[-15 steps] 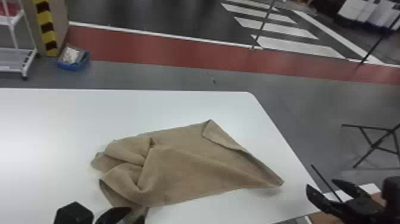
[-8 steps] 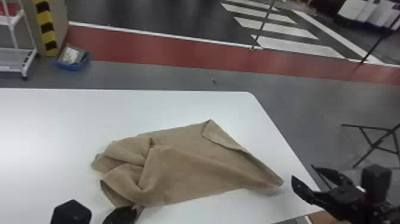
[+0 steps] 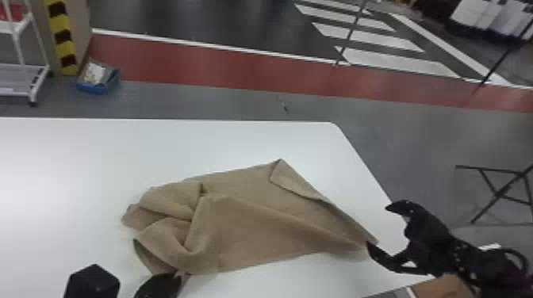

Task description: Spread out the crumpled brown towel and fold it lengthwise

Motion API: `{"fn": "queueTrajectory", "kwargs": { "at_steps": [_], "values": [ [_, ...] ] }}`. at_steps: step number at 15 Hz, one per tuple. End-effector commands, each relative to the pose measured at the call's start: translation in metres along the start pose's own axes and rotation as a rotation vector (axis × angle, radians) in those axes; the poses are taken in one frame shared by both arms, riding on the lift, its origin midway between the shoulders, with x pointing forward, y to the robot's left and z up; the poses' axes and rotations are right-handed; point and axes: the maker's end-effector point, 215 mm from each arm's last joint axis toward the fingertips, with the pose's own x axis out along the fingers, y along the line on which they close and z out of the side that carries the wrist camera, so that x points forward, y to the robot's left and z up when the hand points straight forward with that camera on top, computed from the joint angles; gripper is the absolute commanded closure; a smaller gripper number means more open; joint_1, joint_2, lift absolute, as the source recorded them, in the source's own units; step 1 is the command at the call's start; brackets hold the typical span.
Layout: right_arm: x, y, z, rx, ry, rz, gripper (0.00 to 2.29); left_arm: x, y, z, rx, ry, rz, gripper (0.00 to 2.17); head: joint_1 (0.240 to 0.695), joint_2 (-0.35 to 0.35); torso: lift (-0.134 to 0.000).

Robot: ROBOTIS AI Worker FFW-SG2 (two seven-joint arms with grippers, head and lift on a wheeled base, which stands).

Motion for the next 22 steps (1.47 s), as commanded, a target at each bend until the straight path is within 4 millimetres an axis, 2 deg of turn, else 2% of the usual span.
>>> {"fn": "queueTrajectory", "kwargs": {
  "at_steps": [1,3,6,10,11,13,14,15,17,18,20,22],
  "values": [
    [0.004,0.008,-0.016,-0.068,0.072,0.038,0.22,0.001,0.0,0.001,0.0,-0.002,-0.001,1.56,0.695,-0.35,-0.125],
    [0.011,0.019,-0.027,-0.075,0.098,0.071,0.22,0.002,0.0,-0.001,-0.002,0.003,-0.004,1.56,0.695,-0.35,-0.125],
    [0.023,0.036,-0.028,-0.087,0.112,0.113,0.29,0.003,-0.001,0.0,-0.001,0.0,-0.008,1.56,0.695,-0.35,-0.125],
    [0.032,0.042,-0.018,-0.063,0.092,0.124,0.65,0.002,-0.001,0.0,-0.002,0.001,-0.008,1.56,0.695,-0.35,-0.125],
    [0.032,0.042,-0.016,-0.061,0.087,0.124,0.84,0.0,0.002,-0.003,0.003,0.007,-0.006,1.56,0.695,-0.35,-0.125],
    [0.032,0.042,-0.012,-0.049,0.071,0.136,1.76,-0.001,0.003,-0.004,0.008,0.011,-0.006,1.56,0.695,-0.35,-0.125],
    [0.029,0.038,-0.012,-0.046,0.059,0.128,2.13,-0.001,0.004,-0.005,0.011,0.012,-0.005,1.56,0.695,-0.35,-0.125],
    [0.024,0.025,-0.011,-0.018,0.031,0.1,2.26,-0.001,0.005,-0.004,0.014,0.013,-0.001,1.56,0.695,-0.35,-0.125],
    [0.009,-0.012,-0.009,0.064,-0.037,0.025,2.26,-0.004,0.015,-0.001,0.018,0.006,0.02,1.56,0.695,-0.35,-0.125],
    [0.002,-0.03,-0.012,0.099,-0.058,-0.011,2.26,-0.007,0.027,0.005,0.021,-0.008,0.044,1.56,0.695,-0.35,-0.125],
    [-0.006,-0.052,-0.018,0.118,-0.058,-0.057,2.26,-0.018,0.066,0.026,0.039,-0.042,0.122,1.56,0.695,-0.35,-0.125],
    [-0.01,-0.064,-0.031,0.136,-0.042,-0.083,2.26,-0.036,0.104,0.044,0.033,-0.079,0.176,1.56,0.695,-0.35,-0.125]
  ]
}}
